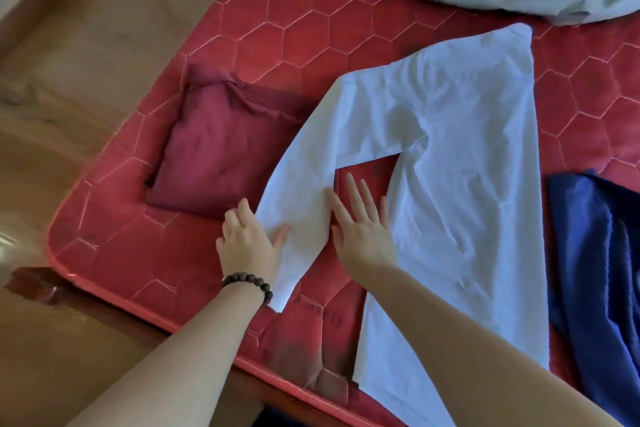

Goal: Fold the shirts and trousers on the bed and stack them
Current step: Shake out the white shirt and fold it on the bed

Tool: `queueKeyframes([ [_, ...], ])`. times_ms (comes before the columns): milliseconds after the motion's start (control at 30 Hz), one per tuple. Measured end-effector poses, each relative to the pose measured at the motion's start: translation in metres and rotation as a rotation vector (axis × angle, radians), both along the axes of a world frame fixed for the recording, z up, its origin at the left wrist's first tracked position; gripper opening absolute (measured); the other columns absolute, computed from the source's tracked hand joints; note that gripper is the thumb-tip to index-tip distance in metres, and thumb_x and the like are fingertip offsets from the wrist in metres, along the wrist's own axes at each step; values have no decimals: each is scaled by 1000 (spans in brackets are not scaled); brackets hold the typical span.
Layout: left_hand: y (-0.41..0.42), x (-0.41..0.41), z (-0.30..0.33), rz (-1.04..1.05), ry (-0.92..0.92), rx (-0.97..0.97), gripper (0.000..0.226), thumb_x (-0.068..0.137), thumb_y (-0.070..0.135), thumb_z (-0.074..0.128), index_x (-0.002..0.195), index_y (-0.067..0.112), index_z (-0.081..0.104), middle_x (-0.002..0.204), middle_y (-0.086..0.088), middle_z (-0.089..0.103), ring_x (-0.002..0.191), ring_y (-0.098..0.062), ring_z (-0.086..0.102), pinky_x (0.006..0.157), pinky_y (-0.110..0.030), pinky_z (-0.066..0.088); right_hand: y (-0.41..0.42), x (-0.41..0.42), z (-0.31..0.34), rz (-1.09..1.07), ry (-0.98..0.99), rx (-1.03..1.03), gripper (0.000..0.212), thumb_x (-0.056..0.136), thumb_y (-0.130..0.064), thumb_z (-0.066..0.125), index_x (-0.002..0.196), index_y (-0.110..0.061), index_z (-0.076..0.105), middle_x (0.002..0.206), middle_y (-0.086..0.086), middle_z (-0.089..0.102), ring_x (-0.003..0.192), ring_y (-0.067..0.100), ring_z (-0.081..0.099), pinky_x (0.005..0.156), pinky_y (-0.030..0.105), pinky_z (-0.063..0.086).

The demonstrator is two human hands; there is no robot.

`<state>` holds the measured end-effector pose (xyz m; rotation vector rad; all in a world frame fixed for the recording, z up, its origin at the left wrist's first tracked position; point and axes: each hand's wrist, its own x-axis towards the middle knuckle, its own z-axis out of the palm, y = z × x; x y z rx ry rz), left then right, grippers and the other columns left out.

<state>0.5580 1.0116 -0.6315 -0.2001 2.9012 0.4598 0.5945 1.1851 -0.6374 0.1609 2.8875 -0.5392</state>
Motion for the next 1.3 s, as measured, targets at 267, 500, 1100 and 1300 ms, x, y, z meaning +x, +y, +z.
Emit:
queueKeyframes([
  [267, -23, -17, 8, -111, -216, 235, 43, 86, 44, 62, 61, 14, 43, 64, -1, 49, 67, -28, 53, 60, -36, 41, -28, -42, 6, 140, -112, 32, 67, 89, -13, 32, 151, -36, 17, 161, 2, -13, 146, 17, -19, 116, 46, -15],
  [500, -54, -73, 59, -11, -261, 542, 28, 86, 18, 61, 65, 2, 50, 54, 0, 47, 52, -18, 46, 51, -30, 36, -50, -60, 53, 158, -59, -146, 52, 99, -25, 36, 150, -31, 26, 162, 5, 2, 149, 20, -5, 120, 44, -4],
  [1100, 117, -172, 200, 77, -420, 1323, 62, 98, 59, 23, 112, 17, 66, 118, -5, 67, 107, -19, 58, 84, -33, 38, 93, -145, 209, -322, 450, -389, 19, 91, -11, 47, 93, -28, 55, 59, -11, 51, 53, 8, 45, 58, 21, 32],
  [1300, 188, -105, 115, -446, -96, 403, 98, 81, 74, 47, 153, 20, 10, 162, -2, 4, 148, -17, 4, 118, -47, 14, 228, -127, 216, -518, 566, -327, 36, 94, -18, 40, 60, -29, 34, 59, -7, 38, 52, 7, 36, 46, 16, 28],
])
